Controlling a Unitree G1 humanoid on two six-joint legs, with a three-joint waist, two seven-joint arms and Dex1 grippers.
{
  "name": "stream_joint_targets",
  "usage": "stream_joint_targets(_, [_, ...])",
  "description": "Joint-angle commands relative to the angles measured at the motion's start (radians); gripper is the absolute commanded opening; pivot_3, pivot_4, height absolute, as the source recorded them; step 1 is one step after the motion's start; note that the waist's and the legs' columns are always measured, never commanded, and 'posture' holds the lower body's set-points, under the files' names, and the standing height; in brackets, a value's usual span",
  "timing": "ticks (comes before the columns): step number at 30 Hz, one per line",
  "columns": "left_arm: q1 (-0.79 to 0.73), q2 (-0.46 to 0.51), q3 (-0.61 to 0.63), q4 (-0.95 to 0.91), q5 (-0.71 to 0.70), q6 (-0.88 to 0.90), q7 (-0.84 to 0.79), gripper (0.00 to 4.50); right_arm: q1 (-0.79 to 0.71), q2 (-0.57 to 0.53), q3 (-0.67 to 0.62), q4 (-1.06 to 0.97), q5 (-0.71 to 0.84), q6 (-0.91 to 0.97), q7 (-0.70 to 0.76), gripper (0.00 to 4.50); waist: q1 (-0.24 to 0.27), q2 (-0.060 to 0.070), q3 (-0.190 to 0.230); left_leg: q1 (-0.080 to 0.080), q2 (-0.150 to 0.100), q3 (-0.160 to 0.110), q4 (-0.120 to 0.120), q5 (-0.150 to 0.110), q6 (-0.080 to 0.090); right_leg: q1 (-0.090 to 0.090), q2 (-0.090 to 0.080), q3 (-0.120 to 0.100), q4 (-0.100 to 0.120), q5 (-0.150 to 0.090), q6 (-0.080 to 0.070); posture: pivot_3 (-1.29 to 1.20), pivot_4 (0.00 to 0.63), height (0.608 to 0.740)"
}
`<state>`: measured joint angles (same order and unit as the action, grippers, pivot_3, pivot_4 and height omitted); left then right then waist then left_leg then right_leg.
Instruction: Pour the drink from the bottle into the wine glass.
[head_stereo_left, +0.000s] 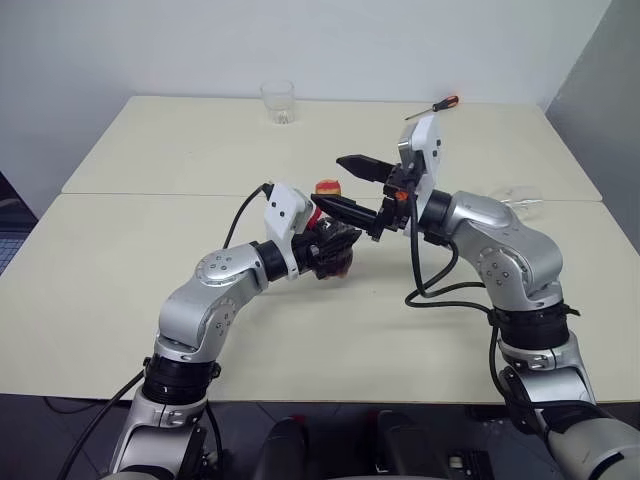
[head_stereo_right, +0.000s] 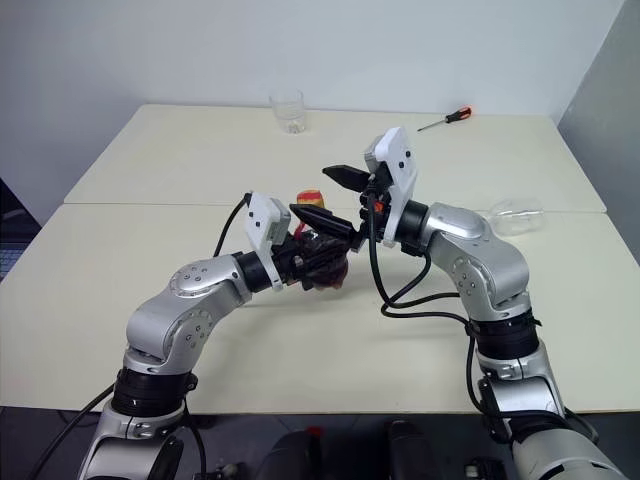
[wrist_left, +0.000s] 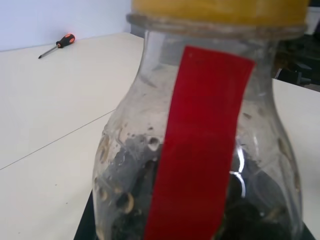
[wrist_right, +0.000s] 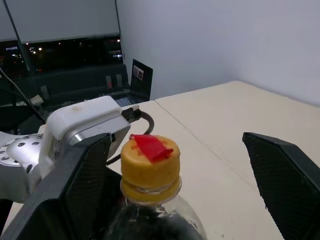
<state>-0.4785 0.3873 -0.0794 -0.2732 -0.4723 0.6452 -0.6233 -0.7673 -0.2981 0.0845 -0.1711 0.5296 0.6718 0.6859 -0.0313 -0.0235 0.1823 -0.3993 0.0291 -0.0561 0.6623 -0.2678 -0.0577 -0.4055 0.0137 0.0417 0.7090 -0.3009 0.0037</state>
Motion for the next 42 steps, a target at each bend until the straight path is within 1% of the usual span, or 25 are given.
stream_joint_targets(1, [-0.016,-0.006,0.009,-0.054,-0.008,-0.024,-0.004,1.78,-0.031,-0.004,-0.014,-0.003,-0.014,-0.031,-0.007,4.48,0.0,0.0,0.0,0.0,0.0,0.0,0.0,0.0,0.0,0.0,0.0,0.0,0.0,0.0,0.0,0.0,0.15,0.74])
stream_joint_targets(7, [-0.011,-0.006,0.006,-0.059,-0.011,-0.022,-0.006,1.78,-0.007,-0.041,-0.032,-0.021,-0.017,-0.025,-0.001,4.48,0.0,0.0,0.0,0.0,0.0,0.0,0.0,0.0,0.0,0.0,0.0,0.0,0.0,0.0,0.0,0.0,0.15,0.74])
stream_joint_targets(11, [-0.014,-0.006,0.005,-0.056,-0.011,-0.023,-0.007,1.78,0.019,-0.093,-0.058,-0.04,-0.009,-0.008,0.003,4.48,0.0,0.0,0.0,0.0,0.0,0.0,0.0,0.0,0.0,0.0,0.0,0.0,0.0,0.0,0.0,0.0,0.15,0.74])
stream_joint_targets(18, [0.0,0.001,0.01,-0.065,-0.017,-0.023,-0.013,1.78,0.083,-0.215,-0.128,-0.08,0.018,0.024,0.019,4.48,0.002,0.0,0.0,0.0,0.0,0.0,0.0,0.0,0.0,0.0,0.0,0.0,0.0,0.0,0.0,0.0,0.15,0.74])
stream_joint_targets(23, [-0.01,-0.005,0.006,-0.055,-0.012,-0.026,-0.015,1.78,0.124,-0.259,-0.138,-0.086,0.016,0.014,0.042,4.48,-0.001,0.0,0.0,0.0,-0.001,0.002,0.0,0.0,0.0,0.0,0.0,0.001,-0.001,0.0,0.0,0.0,0.15,0.74])
stream_joint_targets(25, [-0.012,-0.006,0.006,-0.056,-0.012,-0.026,-0.014,1.78,0.137,-0.258,-0.14,-0.09,0.023,0.011,0.047,4.48,-0.001,0.0,0.0,0.0,-0.001,0.001,0.0,0.0,0.0,0.0,0.001,0.001,0.0,0.0,0.0,0.0,0.15,0.74])
stream_joint_targets(29, [-0.015,-0.001,0.008,-0.049,-0.01,-0.028,-0.02,1.78,0.137,-0.218,-0.128,-0.137,0.082,0.043,0.05,4.48,-0.001,0.0,0.0,0.0,-0.001,0.001,0.0,0.0,0.0,0.0,0.001,0.001,0.0,0.0,0.0,0.0,0.15,0.74])
stream_joint_targets(36, [-0.024,-0.014,0.003,-0.049,-0.003,-0.025,-0.011,1.78,0.077,-0.095,-0.072,-0.147,0.067,0.048,-0.031,4.48,0.0,0.0,0.0,0.0,0.0,0.001,0.0,0.0,0.0,0.0,0.001,0.0,0.0,0.0,0.0,0.0,0.15,0.74])
stream_joint_targets(42, [-0.021,-0.015,0.004,-0.053,-0.002,-0.023,-0.008,1.78,0.041,-0.043,-0.056,-0.129,0.054,0.039,-0.05,4.48,0.001,0.0,0.0,0.0,0.0,0.001,0.0,0.0,0.0,0.0,0.0,0.001,-0.001,0.0,0.0,0.0,0.15,0.74])
